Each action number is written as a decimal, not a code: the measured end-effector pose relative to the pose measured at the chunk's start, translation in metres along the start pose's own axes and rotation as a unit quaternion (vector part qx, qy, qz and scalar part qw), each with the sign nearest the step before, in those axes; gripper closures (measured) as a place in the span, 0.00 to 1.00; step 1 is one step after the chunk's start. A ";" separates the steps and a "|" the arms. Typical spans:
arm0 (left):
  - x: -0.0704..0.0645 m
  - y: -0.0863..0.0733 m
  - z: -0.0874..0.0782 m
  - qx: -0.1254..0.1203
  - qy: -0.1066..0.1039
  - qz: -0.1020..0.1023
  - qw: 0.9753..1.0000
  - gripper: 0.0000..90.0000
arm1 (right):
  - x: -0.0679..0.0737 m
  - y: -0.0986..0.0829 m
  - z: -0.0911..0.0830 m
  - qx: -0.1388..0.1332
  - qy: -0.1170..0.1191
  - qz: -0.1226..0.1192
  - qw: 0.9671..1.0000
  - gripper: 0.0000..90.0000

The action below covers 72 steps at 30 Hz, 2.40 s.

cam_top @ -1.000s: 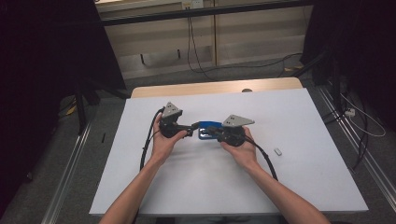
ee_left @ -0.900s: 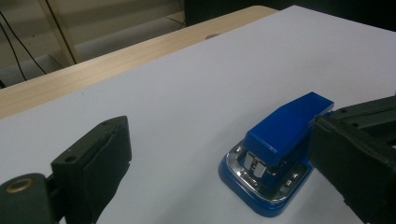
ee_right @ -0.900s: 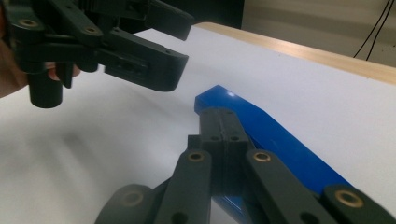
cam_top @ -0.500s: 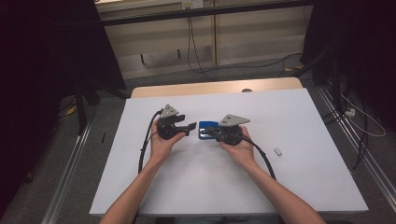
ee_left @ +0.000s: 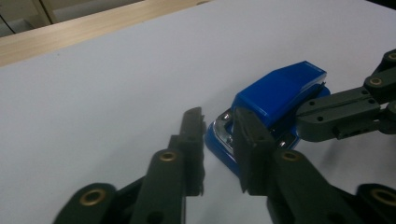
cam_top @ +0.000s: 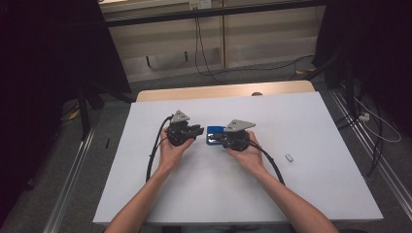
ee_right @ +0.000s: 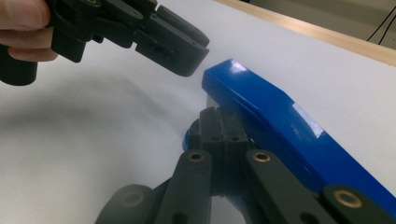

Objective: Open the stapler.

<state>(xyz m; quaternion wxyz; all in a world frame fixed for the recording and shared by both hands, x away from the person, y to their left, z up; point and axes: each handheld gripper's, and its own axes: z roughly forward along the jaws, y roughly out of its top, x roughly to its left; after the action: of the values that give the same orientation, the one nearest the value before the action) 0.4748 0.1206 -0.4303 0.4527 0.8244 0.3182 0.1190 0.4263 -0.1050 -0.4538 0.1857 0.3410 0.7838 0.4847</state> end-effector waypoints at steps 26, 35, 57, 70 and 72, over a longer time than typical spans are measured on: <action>-0.006 -0.006 0.019 0.023 -0.010 0.016 1.000 1.00 | 0.000 0.003 0.014 0.051 -0.011 -0.020 0.998 1.00; -0.010 -0.004 0.020 0.024 0.007 0.024 0.999 1.00 | 0.001 0.003 0.014 0.051 -0.012 -0.020 0.998 1.00; -0.011 -0.001 0.015 0.014 -0.007 0.011 1.000 1.00 | 0.002 0.002 0.014 0.050 -0.017 -0.025 0.998 1.00; -0.014 0.003 0.011 -0.008 -0.014 0.000 1.000 1.00 | 0.002 0.002 0.014 0.051 -0.015 -0.024 0.998 1.00; -0.014 0.005 0.010 -0.013 -0.015 -0.003 1.000 1.00 | 0.002 0.002 0.014 0.051 -0.014 -0.023 0.998 1.00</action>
<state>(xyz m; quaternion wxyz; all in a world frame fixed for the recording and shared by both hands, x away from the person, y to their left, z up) 0.4709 0.1031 -0.4310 0.4686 0.8192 0.3120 0.1092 0.4350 -0.0941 -0.4581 0.1907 0.3387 0.8123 0.4350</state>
